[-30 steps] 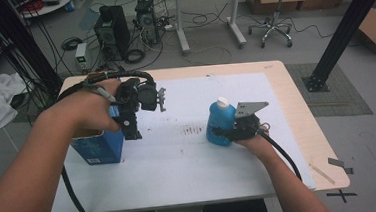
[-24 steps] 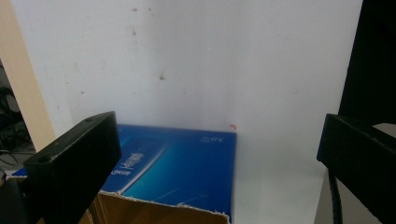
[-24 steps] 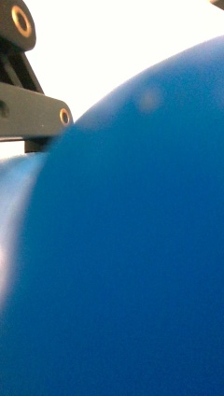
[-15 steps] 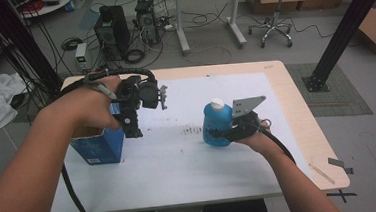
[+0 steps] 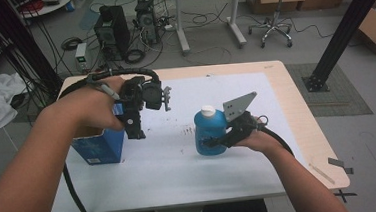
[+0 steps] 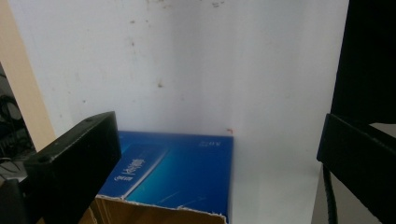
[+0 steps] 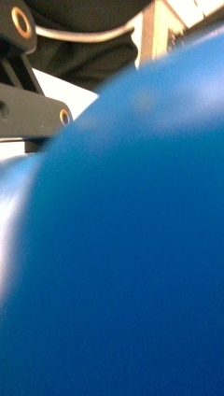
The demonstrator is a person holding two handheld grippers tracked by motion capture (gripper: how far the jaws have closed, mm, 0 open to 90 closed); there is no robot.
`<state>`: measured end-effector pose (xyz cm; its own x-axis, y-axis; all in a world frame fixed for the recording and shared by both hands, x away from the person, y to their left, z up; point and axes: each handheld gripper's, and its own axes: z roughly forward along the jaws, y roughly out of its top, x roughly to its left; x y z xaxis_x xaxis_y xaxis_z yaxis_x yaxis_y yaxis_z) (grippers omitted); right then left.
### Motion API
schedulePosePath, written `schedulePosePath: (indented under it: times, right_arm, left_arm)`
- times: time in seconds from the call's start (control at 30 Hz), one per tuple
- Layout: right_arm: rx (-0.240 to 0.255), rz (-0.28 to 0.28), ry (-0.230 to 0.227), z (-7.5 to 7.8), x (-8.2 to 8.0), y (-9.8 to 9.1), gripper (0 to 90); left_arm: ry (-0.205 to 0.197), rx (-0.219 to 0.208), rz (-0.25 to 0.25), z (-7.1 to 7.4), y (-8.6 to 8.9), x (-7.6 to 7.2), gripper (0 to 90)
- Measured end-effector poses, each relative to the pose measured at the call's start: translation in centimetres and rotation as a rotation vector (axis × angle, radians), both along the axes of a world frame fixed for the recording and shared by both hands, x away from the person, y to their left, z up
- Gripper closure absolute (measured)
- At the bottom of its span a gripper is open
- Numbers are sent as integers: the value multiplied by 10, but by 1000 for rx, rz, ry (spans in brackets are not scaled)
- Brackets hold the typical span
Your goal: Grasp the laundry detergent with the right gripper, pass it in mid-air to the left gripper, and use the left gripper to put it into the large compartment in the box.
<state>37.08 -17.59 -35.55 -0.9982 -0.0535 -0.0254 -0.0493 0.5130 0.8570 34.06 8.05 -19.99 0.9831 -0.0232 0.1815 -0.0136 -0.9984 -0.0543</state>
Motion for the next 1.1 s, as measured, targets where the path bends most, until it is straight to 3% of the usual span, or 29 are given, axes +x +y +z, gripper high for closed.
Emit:
schedulePosePath:
  times: [0.2, 0.5, 0.8, 1.1]
  right_arm:
    - [-16, 75, 6, -2, -8, 18, 471]
    - [-23, 136, 18, -9, -15, 48, 470]
    - [-28, 150, 29, -19, -18, 78, 470]
    - [-14, 147, 38, -27, -19, 101, 470]
  left_arm:
    - [14, -7, -4, -3, -5, -2, 1]
    - [56, -10, 3, -14, -11, -6, 1]
    - [93, -23, -1, -30, -15, -9, 1]
    - [106, -42, 1, -38, -17, -14, 1]
